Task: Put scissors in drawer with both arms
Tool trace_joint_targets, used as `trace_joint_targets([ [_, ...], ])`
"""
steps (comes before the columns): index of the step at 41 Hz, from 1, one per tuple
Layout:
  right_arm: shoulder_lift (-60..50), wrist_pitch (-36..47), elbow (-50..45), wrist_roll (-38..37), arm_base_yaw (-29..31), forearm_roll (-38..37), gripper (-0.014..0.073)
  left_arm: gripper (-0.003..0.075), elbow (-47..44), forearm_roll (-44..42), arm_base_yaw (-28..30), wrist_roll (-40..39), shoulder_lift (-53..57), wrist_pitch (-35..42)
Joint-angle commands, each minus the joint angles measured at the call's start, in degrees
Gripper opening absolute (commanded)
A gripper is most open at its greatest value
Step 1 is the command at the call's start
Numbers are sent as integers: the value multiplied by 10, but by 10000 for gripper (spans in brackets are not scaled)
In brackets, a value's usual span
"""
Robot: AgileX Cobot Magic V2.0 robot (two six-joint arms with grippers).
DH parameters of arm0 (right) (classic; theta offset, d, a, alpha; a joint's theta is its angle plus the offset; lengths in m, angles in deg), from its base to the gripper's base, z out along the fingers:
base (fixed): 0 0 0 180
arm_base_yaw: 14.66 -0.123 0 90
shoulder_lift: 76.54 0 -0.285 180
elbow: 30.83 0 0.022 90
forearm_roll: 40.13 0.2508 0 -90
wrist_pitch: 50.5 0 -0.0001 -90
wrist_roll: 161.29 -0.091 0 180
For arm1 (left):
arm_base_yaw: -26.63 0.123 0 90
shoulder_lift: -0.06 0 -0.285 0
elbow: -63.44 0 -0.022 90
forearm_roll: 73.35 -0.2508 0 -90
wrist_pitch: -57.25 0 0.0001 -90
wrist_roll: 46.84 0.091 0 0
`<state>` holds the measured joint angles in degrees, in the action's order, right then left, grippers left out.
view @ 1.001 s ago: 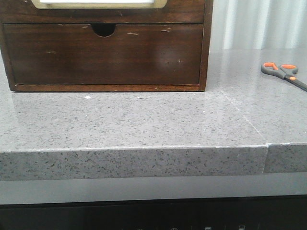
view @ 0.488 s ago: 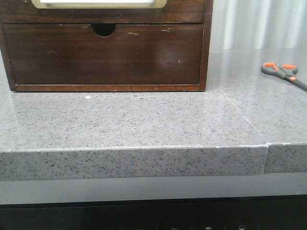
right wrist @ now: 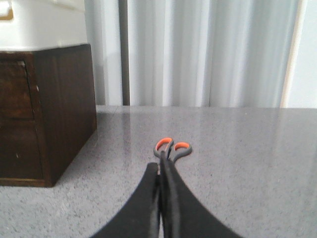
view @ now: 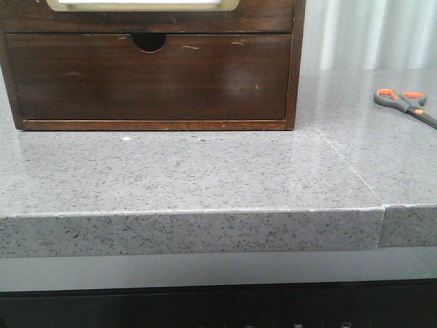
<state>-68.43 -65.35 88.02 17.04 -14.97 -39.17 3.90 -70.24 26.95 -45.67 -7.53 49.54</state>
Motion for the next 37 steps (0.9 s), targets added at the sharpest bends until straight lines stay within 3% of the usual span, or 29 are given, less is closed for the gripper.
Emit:
trace_joint_targets([
  [1, 37, -8, 67, 0, 3, -5, -67, -20, 97, 4, 0, -3, -15, -16],
  [15, 187, -131, 225, 1, 3, -10, -67, -20, 283, 3, 0, -3, -157, -178],
  [30, 292, -163, 233, 1, 3, -21, -67, -20, 282, 3, 0, -3, -239, -272],
  [37, 315, -190, 233, 1, 3, -24, -67, -20, 263, 4, 0, -3, -254, -272],
])
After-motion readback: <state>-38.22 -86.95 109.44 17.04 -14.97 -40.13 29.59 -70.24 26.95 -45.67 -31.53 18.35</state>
